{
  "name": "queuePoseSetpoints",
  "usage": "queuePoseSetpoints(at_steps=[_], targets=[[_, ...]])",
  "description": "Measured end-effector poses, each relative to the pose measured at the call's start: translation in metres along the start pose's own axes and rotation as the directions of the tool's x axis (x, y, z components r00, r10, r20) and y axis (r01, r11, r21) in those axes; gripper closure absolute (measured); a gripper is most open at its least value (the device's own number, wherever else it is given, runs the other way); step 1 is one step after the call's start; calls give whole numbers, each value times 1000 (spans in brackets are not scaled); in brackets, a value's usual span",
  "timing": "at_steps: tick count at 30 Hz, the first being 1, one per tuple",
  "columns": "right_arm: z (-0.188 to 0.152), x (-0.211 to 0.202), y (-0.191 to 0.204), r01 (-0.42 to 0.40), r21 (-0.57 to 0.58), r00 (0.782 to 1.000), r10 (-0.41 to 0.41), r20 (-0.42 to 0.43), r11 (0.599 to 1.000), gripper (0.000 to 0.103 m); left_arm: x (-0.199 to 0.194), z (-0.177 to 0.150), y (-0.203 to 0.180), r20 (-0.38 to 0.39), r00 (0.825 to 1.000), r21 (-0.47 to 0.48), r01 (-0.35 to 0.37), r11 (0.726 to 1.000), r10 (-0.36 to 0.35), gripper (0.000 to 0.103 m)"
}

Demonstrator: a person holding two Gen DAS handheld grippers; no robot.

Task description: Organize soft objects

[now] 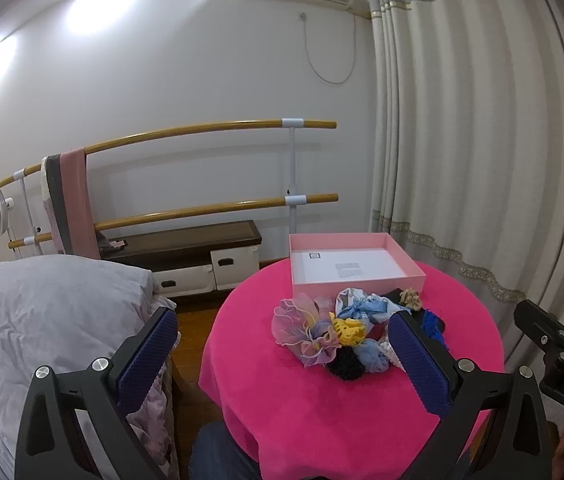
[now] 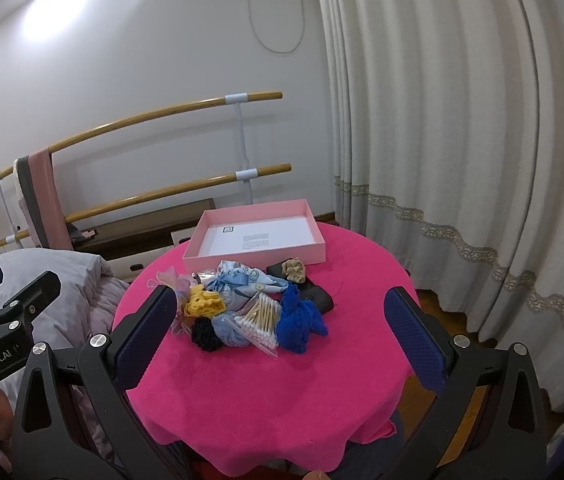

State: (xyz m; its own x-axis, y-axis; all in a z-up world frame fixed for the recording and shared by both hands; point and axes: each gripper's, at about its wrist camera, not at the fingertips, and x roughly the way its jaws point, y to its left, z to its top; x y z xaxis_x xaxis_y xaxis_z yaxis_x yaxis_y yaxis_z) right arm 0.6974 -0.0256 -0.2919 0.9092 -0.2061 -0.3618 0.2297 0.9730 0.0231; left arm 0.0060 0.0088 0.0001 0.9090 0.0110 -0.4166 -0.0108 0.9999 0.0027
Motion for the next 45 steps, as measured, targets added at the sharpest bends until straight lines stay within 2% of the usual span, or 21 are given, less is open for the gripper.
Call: queuePoseSetpoints(at_steps=[32,37,45], targets=[[0,6,-6,14,6,1000,-14,0,1000,0,0,-4,-1,-2,1000,-12,9,1000,-9,0],[-4,12,-8,22,11,1000,-21,-14,1000,0,8,-6,-1,-24,1000,-11,4,1000,-4,0],[-16,45,-11,23,3,997,-23,-75,1000,0,38,-13,-1,-76,997,-3,1,1000,-1,0]])
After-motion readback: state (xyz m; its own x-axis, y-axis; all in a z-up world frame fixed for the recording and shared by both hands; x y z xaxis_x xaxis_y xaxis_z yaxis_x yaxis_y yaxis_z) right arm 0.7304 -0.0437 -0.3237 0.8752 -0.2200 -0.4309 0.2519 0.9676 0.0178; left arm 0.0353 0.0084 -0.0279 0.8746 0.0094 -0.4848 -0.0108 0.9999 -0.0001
